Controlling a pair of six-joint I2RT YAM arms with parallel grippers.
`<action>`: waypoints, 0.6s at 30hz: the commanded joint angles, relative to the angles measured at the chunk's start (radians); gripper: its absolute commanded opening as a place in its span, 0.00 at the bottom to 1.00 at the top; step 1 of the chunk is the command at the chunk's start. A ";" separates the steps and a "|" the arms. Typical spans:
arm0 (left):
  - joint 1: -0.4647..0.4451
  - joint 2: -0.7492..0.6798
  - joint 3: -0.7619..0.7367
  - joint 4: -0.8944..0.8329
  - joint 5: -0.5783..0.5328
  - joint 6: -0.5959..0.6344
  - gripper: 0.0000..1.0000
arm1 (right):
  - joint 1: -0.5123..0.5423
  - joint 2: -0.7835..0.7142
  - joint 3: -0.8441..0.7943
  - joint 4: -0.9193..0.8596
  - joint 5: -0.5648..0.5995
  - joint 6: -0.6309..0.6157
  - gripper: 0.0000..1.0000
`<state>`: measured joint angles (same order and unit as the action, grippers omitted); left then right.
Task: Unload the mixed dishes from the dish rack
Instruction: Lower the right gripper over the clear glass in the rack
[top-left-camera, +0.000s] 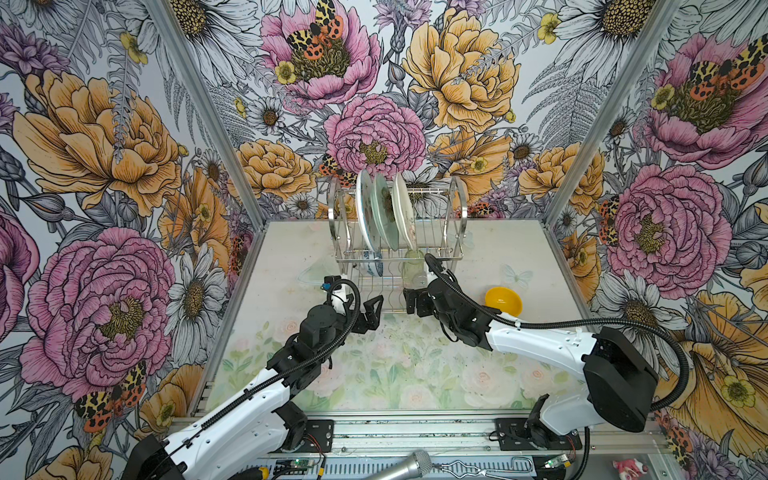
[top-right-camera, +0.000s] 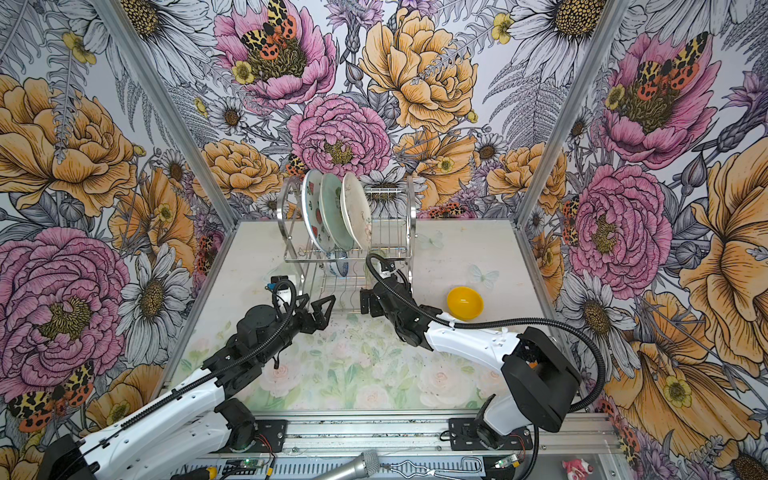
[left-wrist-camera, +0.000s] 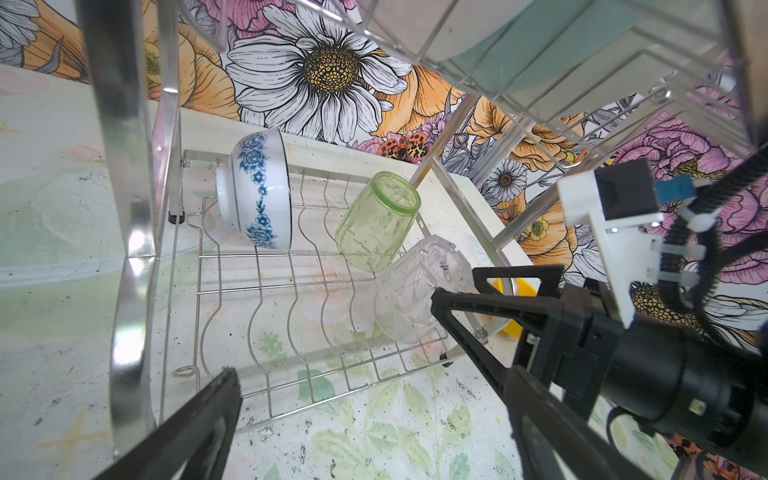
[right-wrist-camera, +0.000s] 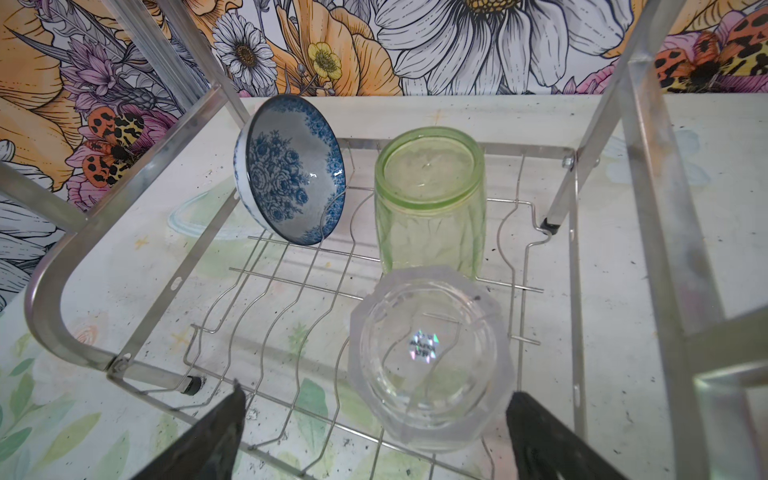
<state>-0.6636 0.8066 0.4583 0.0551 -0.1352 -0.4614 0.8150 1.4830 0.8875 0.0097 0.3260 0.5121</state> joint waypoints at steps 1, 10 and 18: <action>0.001 -0.014 -0.002 0.003 -0.020 0.021 0.99 | 0.001 0.028 0.038 -0.001 0.040 0.006 1.00; 0.004 -0.013 -0.007 0.003 -0.018 0.015 0.99 | -0.017 0.087 0.070 0.001 0.043 0.006 1.00; 0.004 0.003 -0.009 0.017 -0.015 0.004 0.99 | -0.065 0.118 0.078 0.027 0.051 0.019 0.99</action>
<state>-0.6636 0.8059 0.4580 0.0559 -0.1390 -0.4625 0.7708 1.5822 0.9363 0.0124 0.3473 0.5159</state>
